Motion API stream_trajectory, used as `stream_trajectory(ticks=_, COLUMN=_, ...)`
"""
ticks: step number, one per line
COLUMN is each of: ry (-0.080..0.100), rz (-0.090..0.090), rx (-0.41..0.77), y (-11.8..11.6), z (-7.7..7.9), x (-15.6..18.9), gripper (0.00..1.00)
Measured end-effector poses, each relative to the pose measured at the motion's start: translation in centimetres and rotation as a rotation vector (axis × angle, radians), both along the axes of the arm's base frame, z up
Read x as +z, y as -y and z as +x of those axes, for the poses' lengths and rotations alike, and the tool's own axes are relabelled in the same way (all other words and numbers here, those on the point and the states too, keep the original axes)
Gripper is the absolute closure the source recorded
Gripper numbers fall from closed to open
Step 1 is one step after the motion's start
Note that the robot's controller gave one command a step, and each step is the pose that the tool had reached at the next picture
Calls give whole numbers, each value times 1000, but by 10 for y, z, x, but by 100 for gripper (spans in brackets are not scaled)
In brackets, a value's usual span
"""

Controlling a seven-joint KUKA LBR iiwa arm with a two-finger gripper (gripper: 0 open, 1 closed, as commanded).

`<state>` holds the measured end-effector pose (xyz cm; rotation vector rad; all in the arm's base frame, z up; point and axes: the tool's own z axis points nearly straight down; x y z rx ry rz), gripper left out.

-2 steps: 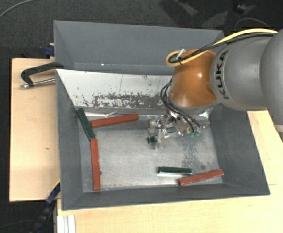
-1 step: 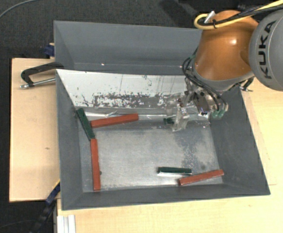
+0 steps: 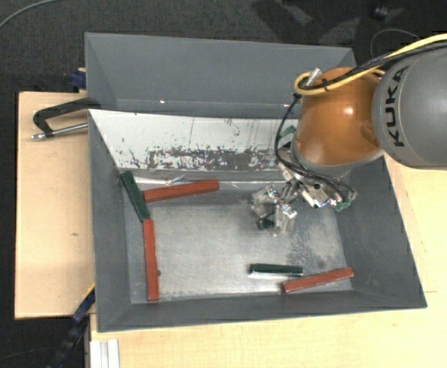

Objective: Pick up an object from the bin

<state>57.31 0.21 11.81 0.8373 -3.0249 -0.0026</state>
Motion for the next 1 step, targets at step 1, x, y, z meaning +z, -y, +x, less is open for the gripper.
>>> stream_trajectory(ticks=1, ry=19, rz=1, rx=17, y=-5, z=-6, x=98, gripper=100)
